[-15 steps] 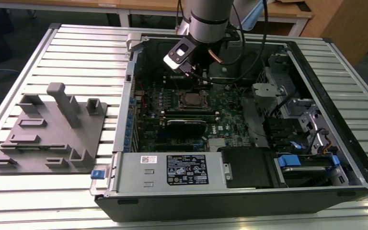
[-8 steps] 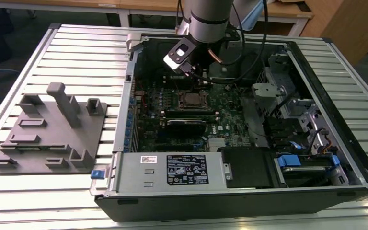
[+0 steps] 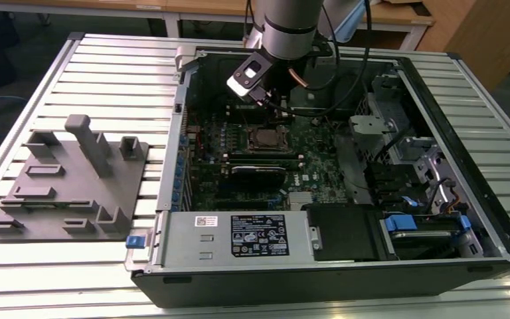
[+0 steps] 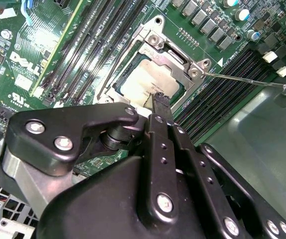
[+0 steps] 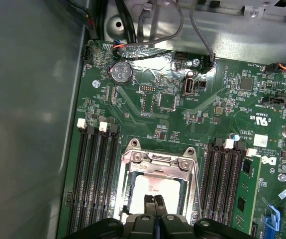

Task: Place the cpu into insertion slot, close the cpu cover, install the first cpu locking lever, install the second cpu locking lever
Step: 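Close the cpu cover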

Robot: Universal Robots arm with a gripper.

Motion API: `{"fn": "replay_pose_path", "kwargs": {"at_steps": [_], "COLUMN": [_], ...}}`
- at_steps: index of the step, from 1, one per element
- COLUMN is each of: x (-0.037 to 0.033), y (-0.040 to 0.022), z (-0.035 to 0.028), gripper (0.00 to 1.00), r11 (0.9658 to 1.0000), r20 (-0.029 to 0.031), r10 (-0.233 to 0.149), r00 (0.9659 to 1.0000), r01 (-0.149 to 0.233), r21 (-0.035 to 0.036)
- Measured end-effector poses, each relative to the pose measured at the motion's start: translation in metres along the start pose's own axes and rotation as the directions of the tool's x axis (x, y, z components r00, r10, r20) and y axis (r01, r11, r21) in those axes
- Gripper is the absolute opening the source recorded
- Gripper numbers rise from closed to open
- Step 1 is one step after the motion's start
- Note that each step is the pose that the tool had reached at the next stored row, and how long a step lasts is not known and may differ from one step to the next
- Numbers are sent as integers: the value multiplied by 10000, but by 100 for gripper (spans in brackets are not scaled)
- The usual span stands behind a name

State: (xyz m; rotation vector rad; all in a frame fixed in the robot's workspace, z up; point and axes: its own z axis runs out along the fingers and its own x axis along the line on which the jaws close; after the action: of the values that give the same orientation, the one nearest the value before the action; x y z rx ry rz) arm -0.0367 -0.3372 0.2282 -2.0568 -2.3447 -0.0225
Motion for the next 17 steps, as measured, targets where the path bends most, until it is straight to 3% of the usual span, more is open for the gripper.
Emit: {"fn": "replay_pose_path", "kwargs": {"at_steps": [17], "x": [0], "y": [0], "z": [0], "gripper": [11], "r11": [9999], "r20": [0], "r10": [-139], "r00": [9999], "r01": [139], "r21": [4]}}
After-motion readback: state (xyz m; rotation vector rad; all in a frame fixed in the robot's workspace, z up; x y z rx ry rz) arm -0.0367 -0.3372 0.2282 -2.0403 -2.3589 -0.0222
